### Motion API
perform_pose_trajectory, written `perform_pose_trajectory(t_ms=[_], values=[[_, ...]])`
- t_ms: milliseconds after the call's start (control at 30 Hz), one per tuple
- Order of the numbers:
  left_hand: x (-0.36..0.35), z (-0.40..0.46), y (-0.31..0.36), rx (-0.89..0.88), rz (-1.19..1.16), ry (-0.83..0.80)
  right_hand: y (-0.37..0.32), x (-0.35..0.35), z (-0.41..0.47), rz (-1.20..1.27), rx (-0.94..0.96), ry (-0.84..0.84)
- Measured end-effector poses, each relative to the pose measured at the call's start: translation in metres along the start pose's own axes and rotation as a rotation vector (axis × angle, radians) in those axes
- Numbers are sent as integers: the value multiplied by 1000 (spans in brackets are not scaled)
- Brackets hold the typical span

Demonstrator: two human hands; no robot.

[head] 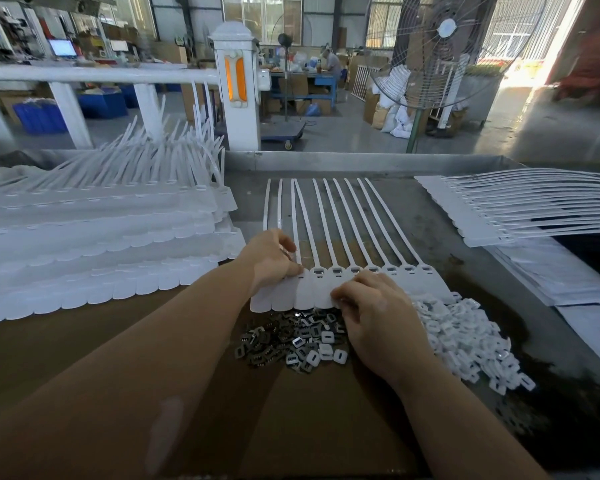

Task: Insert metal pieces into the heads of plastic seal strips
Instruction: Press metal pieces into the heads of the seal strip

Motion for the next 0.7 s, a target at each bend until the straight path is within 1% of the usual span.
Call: perform_pose_trajectory(t_ms=[167,267,400,667,700], values=[[-2,4,2,69,-62,-19,0,0,0,-2,-6,-15],[-4,4,2,61,-22,7,1,0,0,-3,-8,-21],[-3,-2,-4,-57,74,31,1,1,0,0,-11,-23],[-6,-33,-8,-260,165,109,1,-1,1,4,-17,-34],[-6,-39,-7,-282,163,99,1,-1,1,4,-12,-31]])
Point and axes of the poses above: each hand's wrist, its own z-axis towards the middle knuckle, its own x-axis out of the back of the hand, y = z × x, the point moved 1 cm from there along z, towards the middle knuckle, and after that the axes turned 11 degrees about -z, right-handed, at the moved point
